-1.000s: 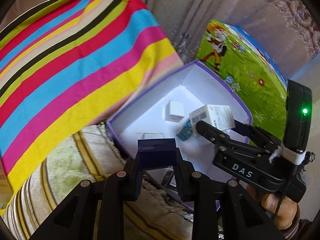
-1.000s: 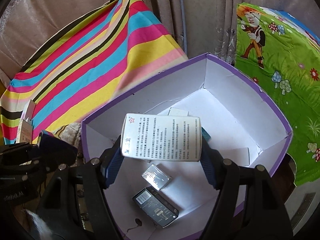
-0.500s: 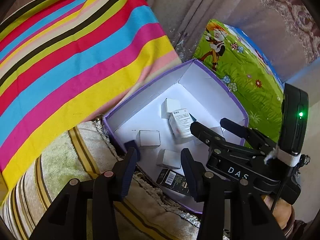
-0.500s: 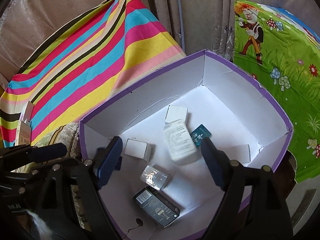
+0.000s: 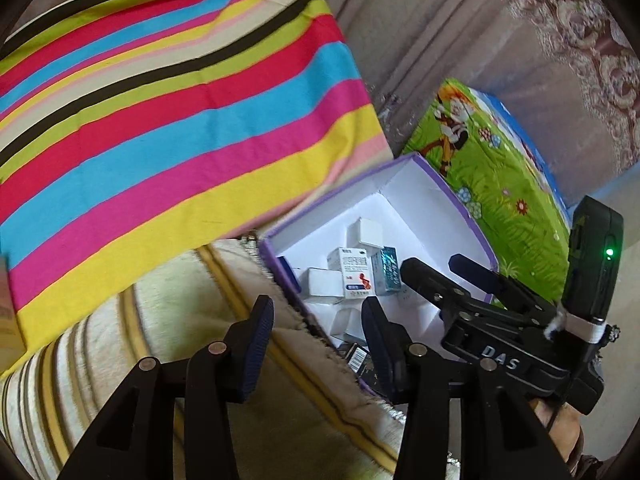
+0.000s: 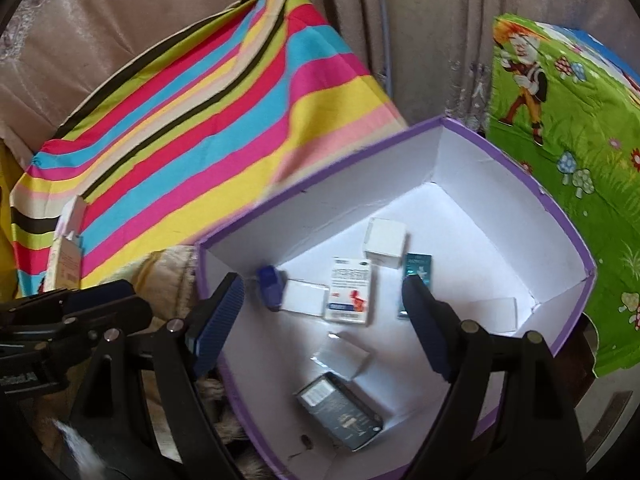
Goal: Organize rigid objects
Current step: 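Move both open tools back over the remaining items on the cloth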
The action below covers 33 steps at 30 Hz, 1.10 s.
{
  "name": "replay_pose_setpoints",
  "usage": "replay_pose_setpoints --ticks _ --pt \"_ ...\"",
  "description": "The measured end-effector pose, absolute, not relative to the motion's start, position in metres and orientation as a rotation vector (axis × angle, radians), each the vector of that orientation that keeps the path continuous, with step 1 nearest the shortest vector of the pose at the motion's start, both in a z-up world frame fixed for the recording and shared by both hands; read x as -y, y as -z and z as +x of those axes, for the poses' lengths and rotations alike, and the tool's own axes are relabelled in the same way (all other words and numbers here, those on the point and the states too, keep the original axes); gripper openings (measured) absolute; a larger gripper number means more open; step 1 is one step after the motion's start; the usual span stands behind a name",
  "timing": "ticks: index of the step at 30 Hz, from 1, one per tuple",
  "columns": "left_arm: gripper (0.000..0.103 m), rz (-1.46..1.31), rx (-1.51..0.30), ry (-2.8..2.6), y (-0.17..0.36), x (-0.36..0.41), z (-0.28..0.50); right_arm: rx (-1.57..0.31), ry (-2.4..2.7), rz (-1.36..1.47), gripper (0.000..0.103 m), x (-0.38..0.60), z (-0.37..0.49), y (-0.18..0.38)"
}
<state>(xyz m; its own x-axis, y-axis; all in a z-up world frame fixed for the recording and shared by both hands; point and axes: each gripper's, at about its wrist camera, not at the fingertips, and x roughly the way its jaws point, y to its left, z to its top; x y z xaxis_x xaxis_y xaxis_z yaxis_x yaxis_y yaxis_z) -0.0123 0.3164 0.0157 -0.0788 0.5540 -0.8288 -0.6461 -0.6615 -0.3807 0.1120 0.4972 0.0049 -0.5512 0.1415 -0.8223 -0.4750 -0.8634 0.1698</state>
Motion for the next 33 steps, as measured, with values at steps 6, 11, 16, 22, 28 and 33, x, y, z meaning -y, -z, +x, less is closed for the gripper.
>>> replay_pose_setpoints --ticks 6,11,16,22,28,33 --pt "0.047 -1.371 -0.010 -1.925 -0.020 -0.279 -0.025 -0.483 -2.498 -1.233 0.084 -0.475 0.103 -0.023" --pt "0.047 -1.363 0.086 -1.995 -0.026 -0.241 -0.034 -0.441 -2.551 -1.248 0.084 -0.453 0.093 -0.033" --pt "0.047 -1.367 0.188 -2.032 -0.026 -0.205 -0.041 -0.400 -2.613 -1.281 0.084 -0.427 0.081 -0.039" --pt "0.047 -1.380 0.315 -2.075 -0.024 -0.160 -0.050 -0.295 -2.673 -1.308 0.084 -0.396 0.067 -0.050" --pt "0.047 -1.389 0.432 -2.120 -0.018 -0.116 -0.056 -0.239 -2.726 -1.322 0.084 -0.371 0.050 -0.061" --pt "0.047 -1.392 0.505 -2.172 -0.015 -0.081 -0.060 -0.183 -2.766 -1.364 0.085 -0.344 0.034 -0.062"
